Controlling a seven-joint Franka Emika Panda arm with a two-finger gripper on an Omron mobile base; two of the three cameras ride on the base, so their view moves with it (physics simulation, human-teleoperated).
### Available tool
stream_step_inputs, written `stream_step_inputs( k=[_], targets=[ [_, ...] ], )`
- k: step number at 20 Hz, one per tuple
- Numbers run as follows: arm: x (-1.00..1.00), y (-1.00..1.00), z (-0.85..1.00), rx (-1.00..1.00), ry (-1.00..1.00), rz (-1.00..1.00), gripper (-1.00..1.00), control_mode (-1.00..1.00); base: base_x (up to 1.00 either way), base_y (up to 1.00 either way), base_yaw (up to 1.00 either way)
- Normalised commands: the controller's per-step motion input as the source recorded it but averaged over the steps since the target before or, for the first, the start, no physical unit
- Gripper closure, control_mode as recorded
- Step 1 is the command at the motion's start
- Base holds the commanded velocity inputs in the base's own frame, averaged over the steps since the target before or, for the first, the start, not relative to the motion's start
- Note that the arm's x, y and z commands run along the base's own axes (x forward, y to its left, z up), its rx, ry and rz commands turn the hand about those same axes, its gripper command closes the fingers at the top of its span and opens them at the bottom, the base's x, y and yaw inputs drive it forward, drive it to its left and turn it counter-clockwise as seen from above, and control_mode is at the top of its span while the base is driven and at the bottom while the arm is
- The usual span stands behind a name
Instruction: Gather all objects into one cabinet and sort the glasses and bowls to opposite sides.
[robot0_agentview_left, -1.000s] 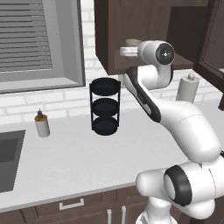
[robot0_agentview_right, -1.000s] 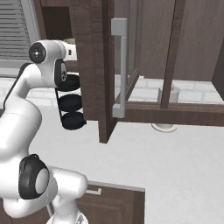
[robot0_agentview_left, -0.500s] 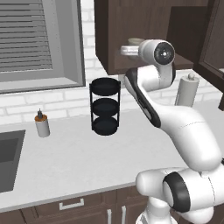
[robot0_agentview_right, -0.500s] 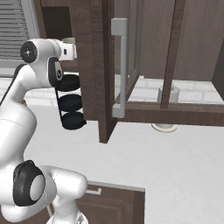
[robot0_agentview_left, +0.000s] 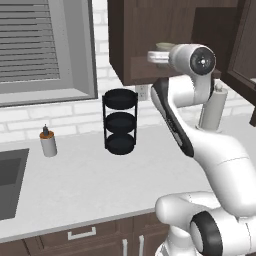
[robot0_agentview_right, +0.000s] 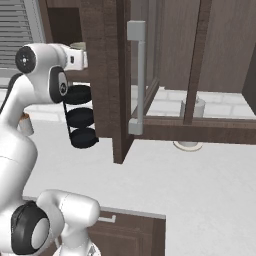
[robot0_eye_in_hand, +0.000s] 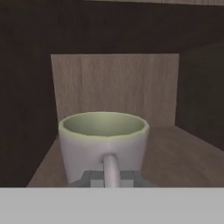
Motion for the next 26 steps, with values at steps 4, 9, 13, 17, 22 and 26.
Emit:
stream_step_inputs(
  k=[4,9,13,17,22,26],
  targets=[
    [-0.64,-0.14,0.00,0.00,0.00,0.00,1.00,-1.00,0.00,0.00,0.00],
    [-0.70,0.00,0.02,0.00,0.00,0.00,1.00,-1.00,0.00,0.00,0.00],
    [-0.64,0.00,0.12,0.00,0.02,0.00,1.00,-1.00,0.00,0.00,0.00],
    [-0.61,0.00,0.14,0.00,0.02,0.00,1.00,-1.00,0.00,0.00,0.00],
    [-0.64,0.00,0.15,0.00,0.06,0.00,1.00,-1.00,0.00,0.00,0.00],
    [-0.75,0.00,0.01,0.00,0.08,0.00,1.00,-1.00,0.00,0.00,0.00]
  ],
)
